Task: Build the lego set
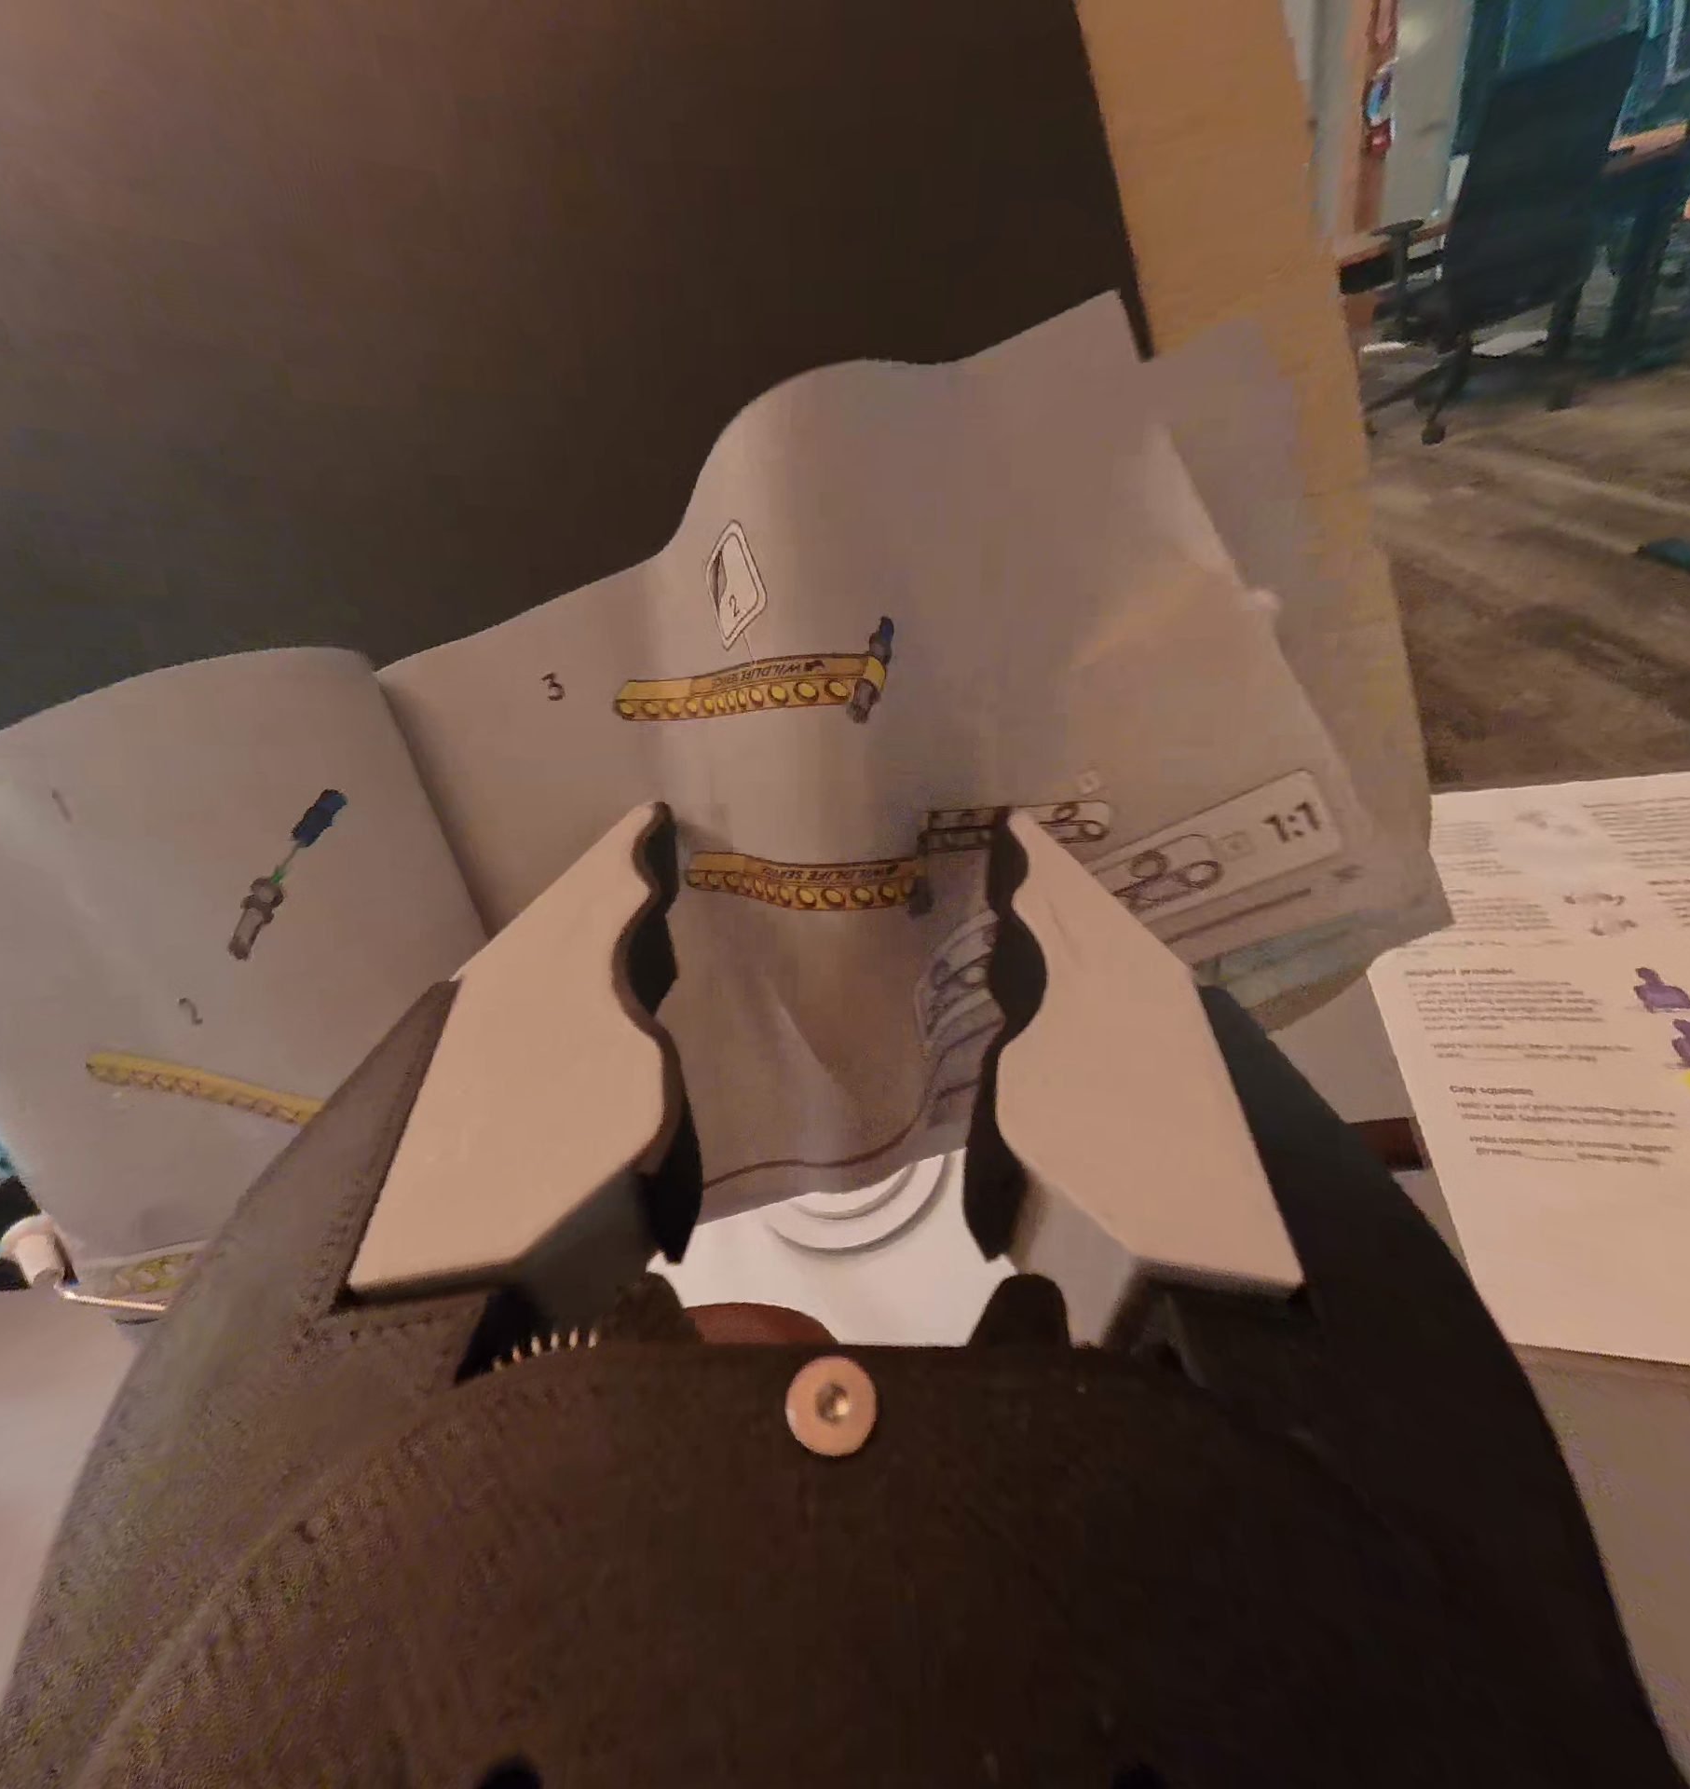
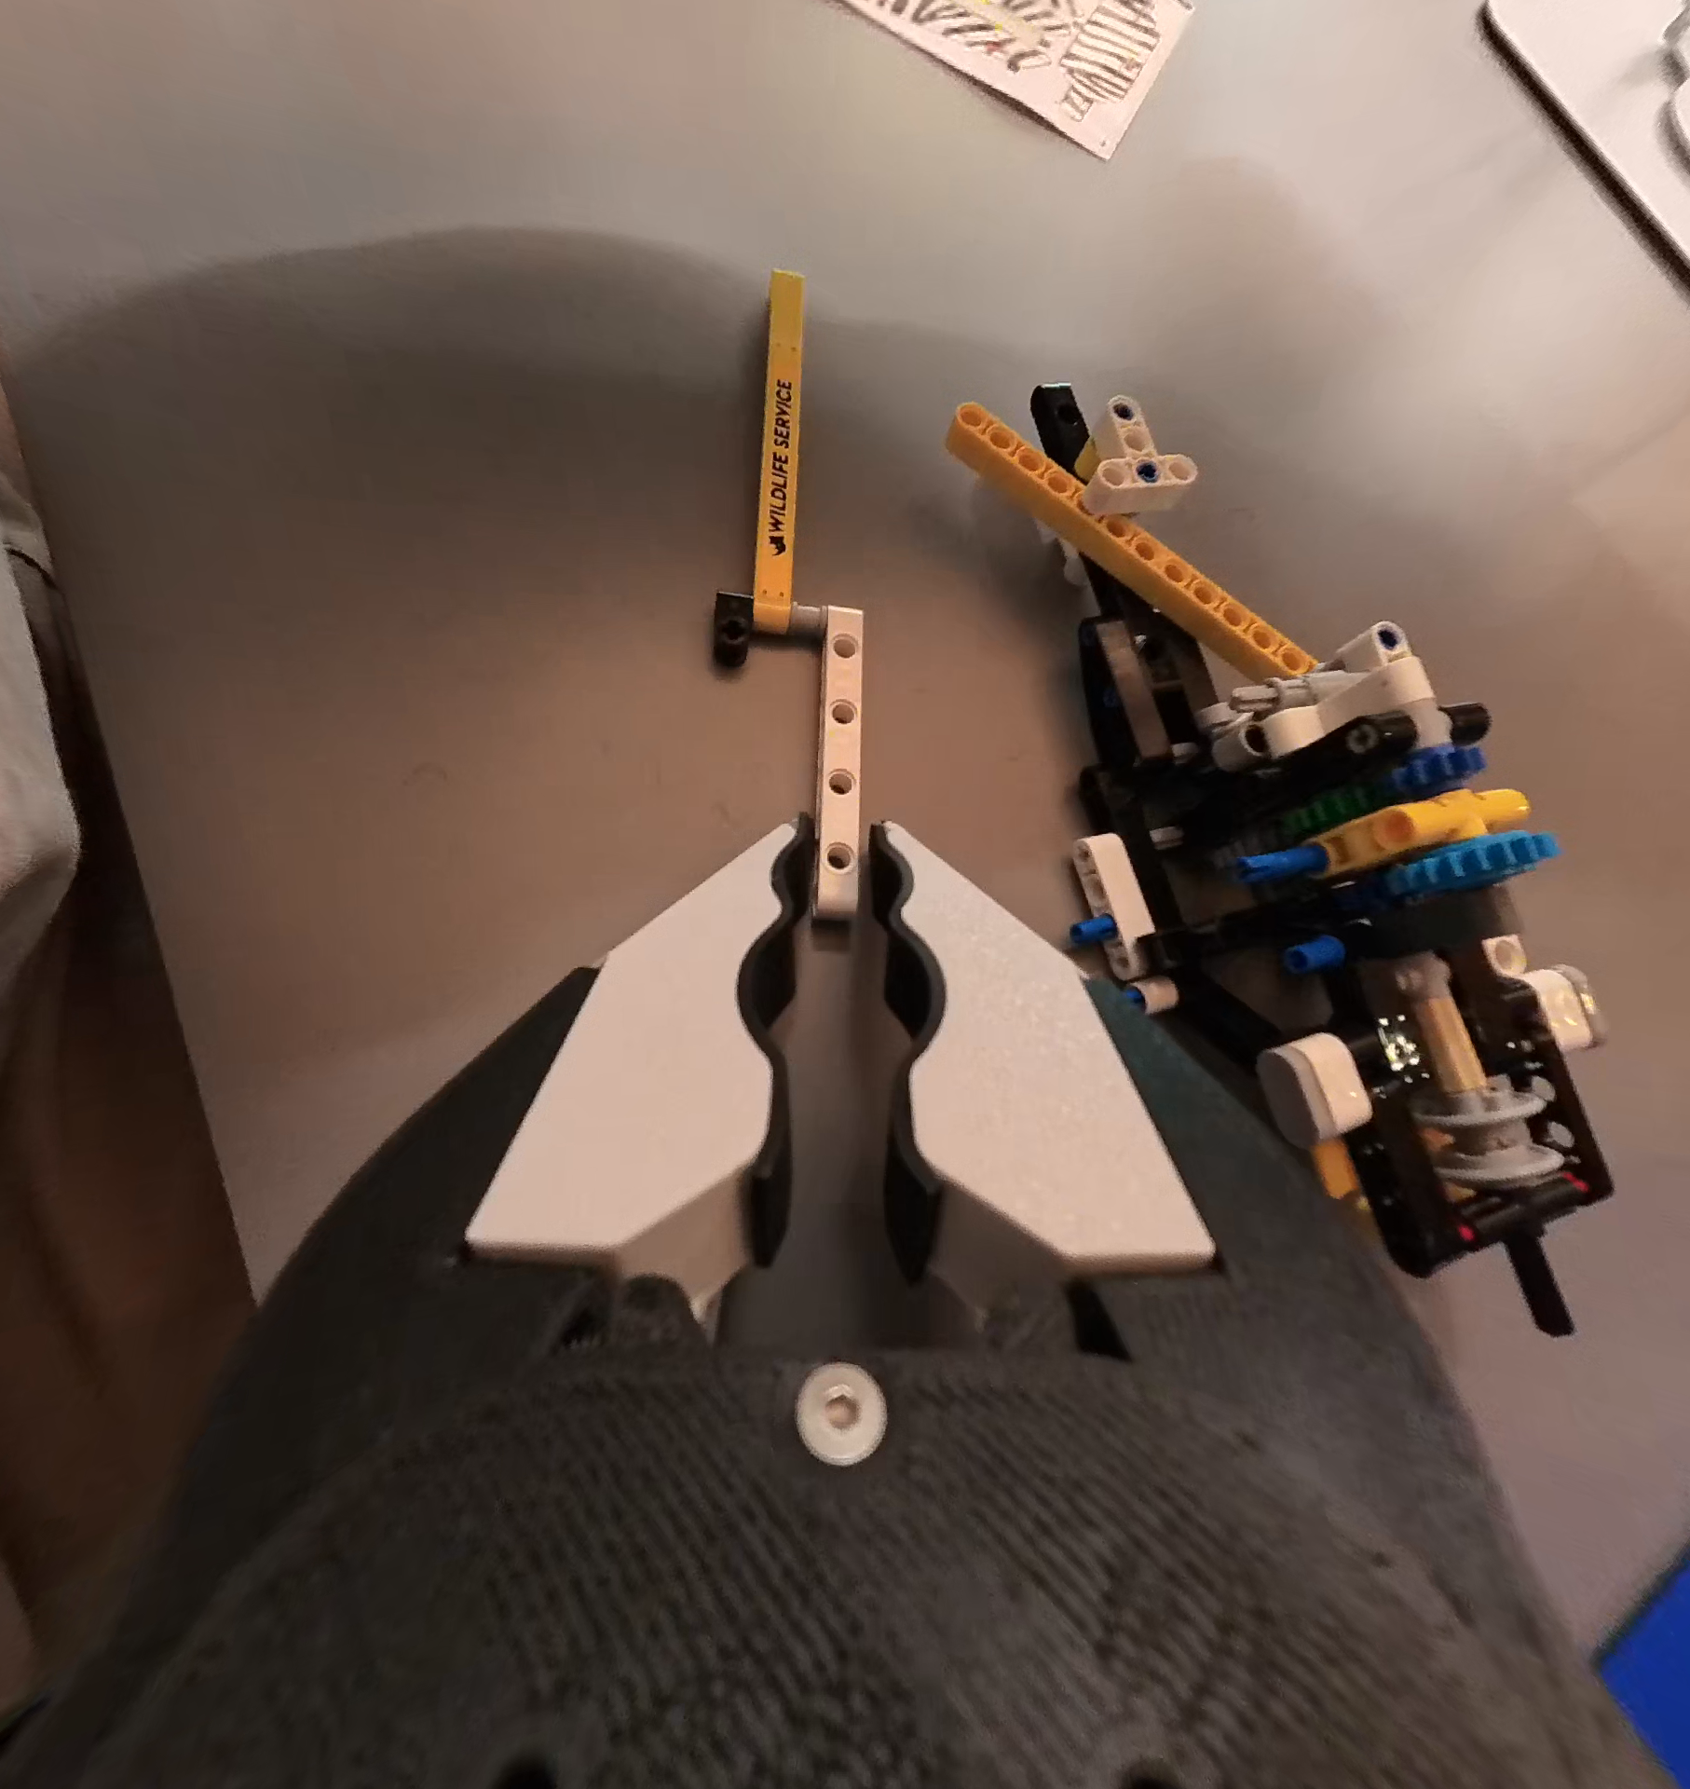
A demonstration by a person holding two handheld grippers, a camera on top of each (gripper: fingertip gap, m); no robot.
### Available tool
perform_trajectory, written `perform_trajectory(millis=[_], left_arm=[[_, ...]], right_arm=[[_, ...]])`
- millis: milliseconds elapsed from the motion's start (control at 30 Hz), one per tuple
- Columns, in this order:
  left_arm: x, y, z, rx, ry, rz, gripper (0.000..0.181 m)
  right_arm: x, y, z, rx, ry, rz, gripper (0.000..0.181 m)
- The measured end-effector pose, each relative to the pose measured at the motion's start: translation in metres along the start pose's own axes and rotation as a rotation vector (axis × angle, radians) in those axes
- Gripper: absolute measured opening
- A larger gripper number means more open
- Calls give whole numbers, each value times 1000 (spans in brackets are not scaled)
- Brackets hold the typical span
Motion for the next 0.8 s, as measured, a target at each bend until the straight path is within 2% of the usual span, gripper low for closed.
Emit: perform_trajectory(millis=[33, 133, 233, 333, 433, 533, 600, 700, 800], left_arm=[[-4, -1, -1, 3, -10, -13, 51], [-20, -5, -3, -7, -28, -60, 5], [-29, -10, -13, 0, 104, -165, 0], [-48, -15, -27, 26, 198, -290, 4], [-81, -14, -39, 46, 215, -386, 4], [-116, -6, -47, 44, 246, -489, 21], [-145, 6, -49, 29, 207, -552, 41], [-182, 27, -53, -4, 109, -589, 47], [-192, 33, -68, 11, 100, -570, 55]], right_arm=[[0, 0, 0, 0, -1, 1, 10], [0, 0, 0, 0, 5, -9, 9], [0, 0, 0, -1, 10, -17, 8], [1, 0, 0, -1, 9, -15, 8], [1, 0, 0, -1, 11, -18, 8], [1, 0, 0, -1, 13, -21, 8], [2, 1, -1, -1, 12, -18, 8], [4, 1, -1, -1, 4, 2, 10], [5, 2, -1, 0, -2, 12, 11]])
Point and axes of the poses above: each gripper's, where its closed fingertips meet, z out along the fingers, y out of its underside, x = y × z across the jaws, the point moved 3 cm from there along -z, back along the fingers, and after that the axes turned 8 degrees about -z, right-handed, at the moved point
